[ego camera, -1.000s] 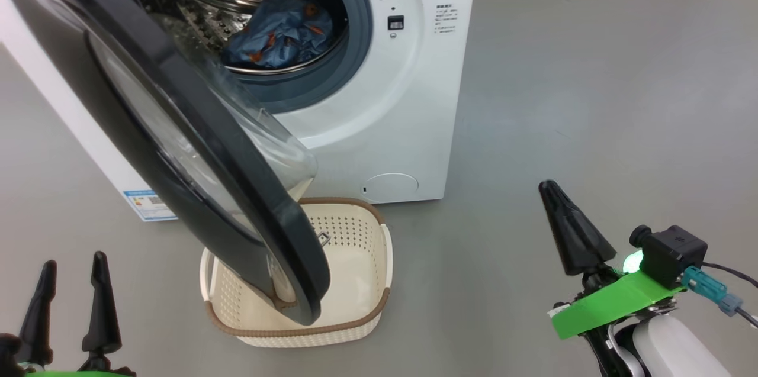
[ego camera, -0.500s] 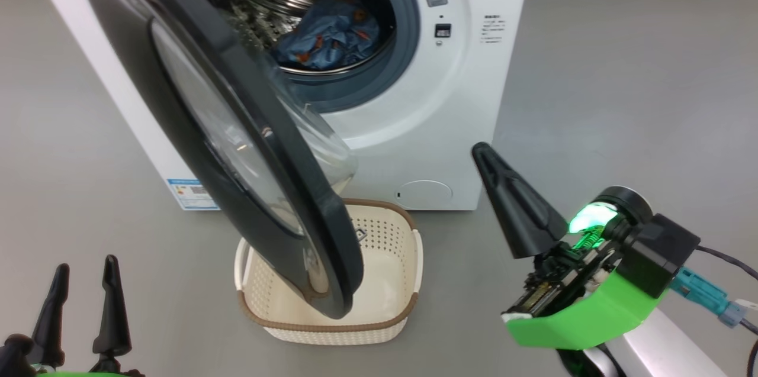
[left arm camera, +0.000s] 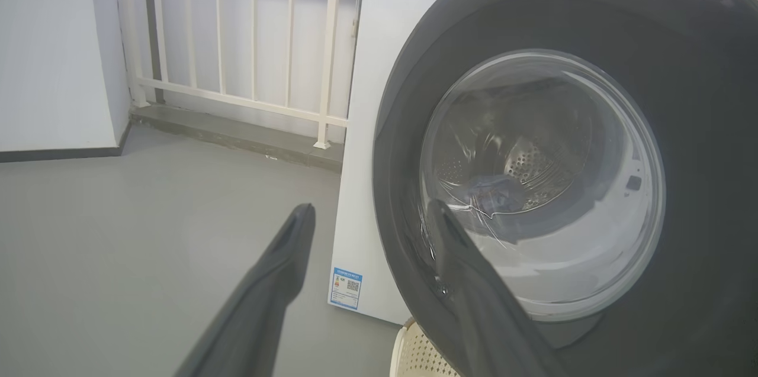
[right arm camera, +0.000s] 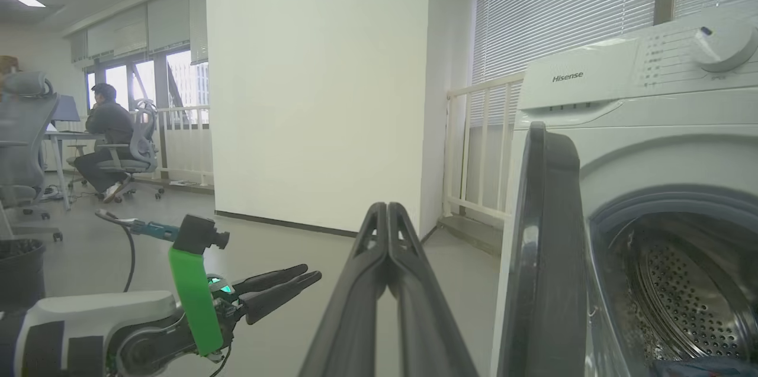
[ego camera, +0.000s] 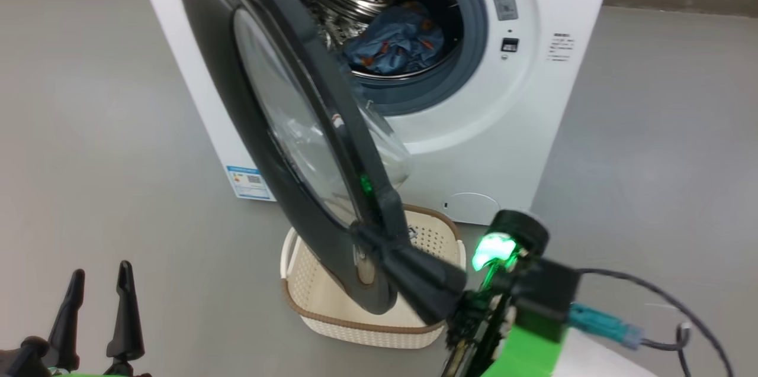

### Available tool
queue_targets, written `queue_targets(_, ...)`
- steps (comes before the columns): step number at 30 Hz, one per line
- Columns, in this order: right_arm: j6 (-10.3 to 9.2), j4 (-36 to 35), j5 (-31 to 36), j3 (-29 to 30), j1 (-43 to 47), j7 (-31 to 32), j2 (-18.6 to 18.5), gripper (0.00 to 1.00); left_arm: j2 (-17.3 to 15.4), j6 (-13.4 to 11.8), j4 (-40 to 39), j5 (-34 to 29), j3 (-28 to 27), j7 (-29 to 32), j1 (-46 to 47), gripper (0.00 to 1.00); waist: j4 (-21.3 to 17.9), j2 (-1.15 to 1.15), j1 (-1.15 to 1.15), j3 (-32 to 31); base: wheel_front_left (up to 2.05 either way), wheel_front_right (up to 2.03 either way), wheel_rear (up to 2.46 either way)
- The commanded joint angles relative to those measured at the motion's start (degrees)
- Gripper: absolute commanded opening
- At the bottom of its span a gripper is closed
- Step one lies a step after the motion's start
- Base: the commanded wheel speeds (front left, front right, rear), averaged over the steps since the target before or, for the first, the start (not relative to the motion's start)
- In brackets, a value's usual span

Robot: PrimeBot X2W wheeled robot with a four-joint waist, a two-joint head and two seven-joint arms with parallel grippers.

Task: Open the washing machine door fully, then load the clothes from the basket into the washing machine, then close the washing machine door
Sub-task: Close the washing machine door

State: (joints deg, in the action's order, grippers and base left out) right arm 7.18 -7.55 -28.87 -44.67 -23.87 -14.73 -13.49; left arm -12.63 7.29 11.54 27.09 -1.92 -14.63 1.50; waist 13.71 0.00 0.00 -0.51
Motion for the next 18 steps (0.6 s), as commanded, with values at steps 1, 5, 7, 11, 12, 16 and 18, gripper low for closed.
queue_targets(1,0.31,-0.3,-0.65,-1.68,-1.67,-0.27,0.02,0.0,-0.96,0.19,-0.86,0.41,-1.8,-0.37,1.17,1.0,1.68,0.0,0.0,-0.28,0.0,0.0,0.0)
queue_targets(5,0.31,4.56,-1.95,-6.67,-3.83,-0.27,-0.73,0.0,-0.77,0.19,-0.81,0.46,-1.62,-0.37,1.07,1.0,3.11,0.0,0.0,-0.26,0.0,0.0,0.0)
queue_targets(7,0.31,7.06,-2.87,-8.62,-4.95,-0.27,-0.85,0.0,-0.72,0.2,-0.77,0.53,-1.46,-0.37,1.08,1.0,3.7,0.0,0.0,-0.15,0.0,0.0,0.0)
queue_targets(11,0.31,10.82,-5.02,-11.4,-6.67,-0.27,-0.67,0.0,-0.72,0.2,-0.43,0.79,-1.1,-0.37,1.32,1.0,4.61,0.0,0.0,0.1,0.0,0.0,0.0)
queue_targets(12,0.31,11.7,-5.41,-11.93,-6.99,-0.27,-0.66,0.0,-0.72,0.2,-0.38,0.84,-1.04,-0.37,1.36,1.0,4.77,0.0,0.0,0.14,0.0,0.0,0.0)
queue_targets(16,0.31,15.47,-7.0,-13.21,-7.74,-0.27,-0.7,0.0,-0.7,0.2,-0.25,0.97,-0.84,-0.37,1.41,1.0,5.41,0.0,0.0,0.37,0.0,0.0,0.0)
queue_targets(18,0.31,17.07,-7.82,-13.69,-8.08,-0.27,-0.69,0.0,-0.71,0.2,-0.23,1.01,-0.81,-0.37,1.41,1.0,5.62,0.0,0.0,0.5,0.0,0.0,0.0)
